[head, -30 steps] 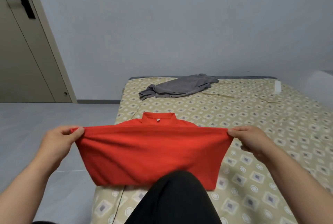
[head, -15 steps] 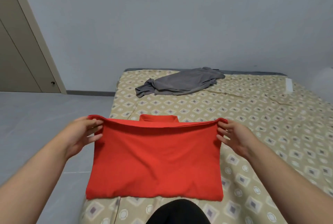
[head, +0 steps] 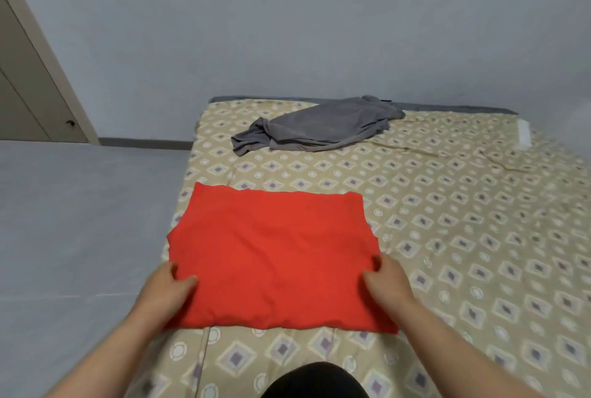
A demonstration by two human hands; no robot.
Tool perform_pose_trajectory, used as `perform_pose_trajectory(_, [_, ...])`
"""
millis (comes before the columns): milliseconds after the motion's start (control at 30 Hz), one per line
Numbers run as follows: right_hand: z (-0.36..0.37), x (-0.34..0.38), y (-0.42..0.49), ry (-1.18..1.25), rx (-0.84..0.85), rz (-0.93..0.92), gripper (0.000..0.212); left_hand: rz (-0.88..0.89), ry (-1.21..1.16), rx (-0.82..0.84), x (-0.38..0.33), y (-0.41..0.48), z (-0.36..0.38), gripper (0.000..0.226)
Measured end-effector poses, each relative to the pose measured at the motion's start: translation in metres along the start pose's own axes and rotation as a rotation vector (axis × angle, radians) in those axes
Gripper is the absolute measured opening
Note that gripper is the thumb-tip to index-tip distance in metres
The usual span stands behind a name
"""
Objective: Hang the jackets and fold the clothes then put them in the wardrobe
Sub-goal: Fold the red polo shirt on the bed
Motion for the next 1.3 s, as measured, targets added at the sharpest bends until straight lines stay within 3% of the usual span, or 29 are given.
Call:
perform_pose_trajectory(67, [-0.004,-0.037,-0.032,-0.087,-0.077,0.093,0.025,-0.071,0.131,-0.081,0.035,-0.004,-0.002,0.021])
perform_pose_trajectory(133, [0.006,-0.055,-0.051,-0.007,-0.013,0.154,0.033,-0.119,0.069,-0.091,0.050,-0.012,-0.008,0.021])
perform_pose_trajectory(233, [0.019,-0.051,-0.063,0.352,0.131,0.256,0.029,-0.199,-0.097,0.037,0.054,-0.026,-0.007,0.019])
perform_pose_trajectory(333, [0.009,-0.036,-0.069,0.723,0.100,0.414,0.014,-0.319,-0.326,0.156,0.048,-0.039,-0.010,0.020])
perform_pose_trajectory(467, [-0.041,0.004,-0.056,0.780,0.020,0.250,0.016,-0.232,-0.519,0.054,0.010,-0.052,-0.050,0.011])
perform_pose_trajectory(533, [-0.072,0.023,-0.054,0.827,-0.051,0.172,0.029,-0.201,-0.709,0.061,-0.010,-0.066,-0.071,0.033])
perform_pose_trajectory(600, [-0.098,0.044,-0.055,0.895,-0.089,0.102,0.027,-0.172,-0.908,0.082,-0.028,-0.079,-0.094,0.048])
perform_pose_trajectory(700, [-0.130,0.072,-0.060,0.989,-0.127,-0.012,0.020,-0.092,-1.115,0.135,-0.056,-0.100,-0.121,0.021])
perform_pose_trajectory(800, [-0.162,0.093,-0.071,1.053,-0.224,-0.095,0.018,-0.001,-1.259,0.206,-0.084,-0.123,-0.141,0.017])
perform_pose_trajectory(1067, [-0.196,0.117,-0.085,1.326,-0.234,-0.146,0.035,0.090,-1.457,0.340,-0.122,-0.152,-0.164,0.018])
perform_pose_trajectory(1300, [-0.145,0.103,-0.061,1.261,-0.069,0.023,0.037,-0.047,-1.353,0.356,-0.113,-0.124,-0.120,0.018])
Point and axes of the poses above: each hand's wrist, its own y-axis towards the middle knuckle, its own z-axis out of the palm, x = y × z, the point moved 10 cm from there along y, towards the middle knuckle, and after that the axes turned 11 degrees about -z, right-handed, at the moved point
